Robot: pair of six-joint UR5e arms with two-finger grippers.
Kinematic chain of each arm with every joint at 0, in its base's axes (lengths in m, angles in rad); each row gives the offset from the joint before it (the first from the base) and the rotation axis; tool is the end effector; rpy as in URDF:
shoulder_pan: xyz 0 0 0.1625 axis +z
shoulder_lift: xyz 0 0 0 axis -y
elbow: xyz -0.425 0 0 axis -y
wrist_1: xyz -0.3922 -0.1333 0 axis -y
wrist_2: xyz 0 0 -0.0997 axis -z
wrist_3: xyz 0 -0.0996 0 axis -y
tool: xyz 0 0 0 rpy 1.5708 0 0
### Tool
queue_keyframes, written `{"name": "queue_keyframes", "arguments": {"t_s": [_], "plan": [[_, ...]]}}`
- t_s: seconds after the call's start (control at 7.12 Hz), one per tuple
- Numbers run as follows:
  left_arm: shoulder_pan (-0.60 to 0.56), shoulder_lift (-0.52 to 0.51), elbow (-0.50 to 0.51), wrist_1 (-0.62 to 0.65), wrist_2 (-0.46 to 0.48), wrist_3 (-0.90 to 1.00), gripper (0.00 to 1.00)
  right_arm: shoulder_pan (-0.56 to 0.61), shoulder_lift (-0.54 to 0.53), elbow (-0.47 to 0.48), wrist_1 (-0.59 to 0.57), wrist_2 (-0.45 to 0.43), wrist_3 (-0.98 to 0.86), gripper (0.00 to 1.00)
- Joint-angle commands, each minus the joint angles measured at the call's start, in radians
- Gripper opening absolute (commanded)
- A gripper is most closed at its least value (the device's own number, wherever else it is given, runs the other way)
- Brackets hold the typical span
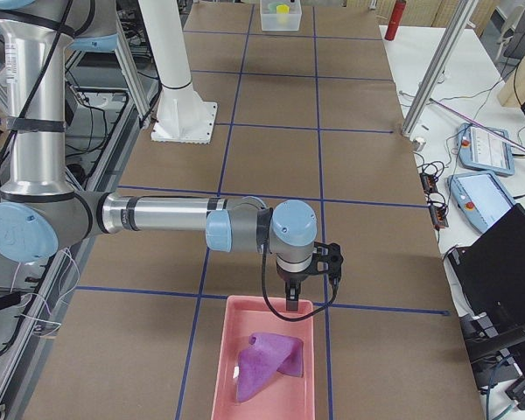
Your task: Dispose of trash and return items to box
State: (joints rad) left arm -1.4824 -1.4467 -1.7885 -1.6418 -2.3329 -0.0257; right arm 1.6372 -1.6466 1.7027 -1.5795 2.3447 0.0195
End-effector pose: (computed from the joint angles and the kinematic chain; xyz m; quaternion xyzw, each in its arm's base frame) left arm -0.0247 -0.4520 0.6023 0.0551 0.3744 0.0596 0.9237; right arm 0.0942 -0.4571 0.6307 0.0308 -0.3766 0.0308 0.9253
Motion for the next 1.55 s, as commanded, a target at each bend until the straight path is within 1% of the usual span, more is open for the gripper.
{"name": "queue_keyframes", "arguments": {"t_s": [0.0, 0.42, 0.7, 1.12, 1.41], "plan": [[-0.019, 0.051, 0.012, 0.002, -0.003, -0.002, 0.98, -0.042, -0.018, 0.028, -0.007, -0.005, 0.002, 1.00], [-0.021, 0.057, 0.018, -0.001, -0.003, -0.011, 0.98, -0.057, -0.009, 0.044, -0.005, -0.005, 0.000, 1.00], [-0.018, 0.043, 0.024, -0.001, -0.003, -0.011, 0.98, -0.068, -0.005, 0.043, -0.005, -0.013, 0.000, 1.00], [-0.021, 0.060, 0.005, -0.029, 0.006, -0.003, 0.98, -0.068, -0.001, 0.043, -0.005, -0.012, 0.002, 1.00], [-0.019, 0.046, 0.011, -0.029, -0.002, -0.011, 0.98, -0.068, -0.002, 0.043, -0.005, -0.010, 0.002, 1.00]]}}
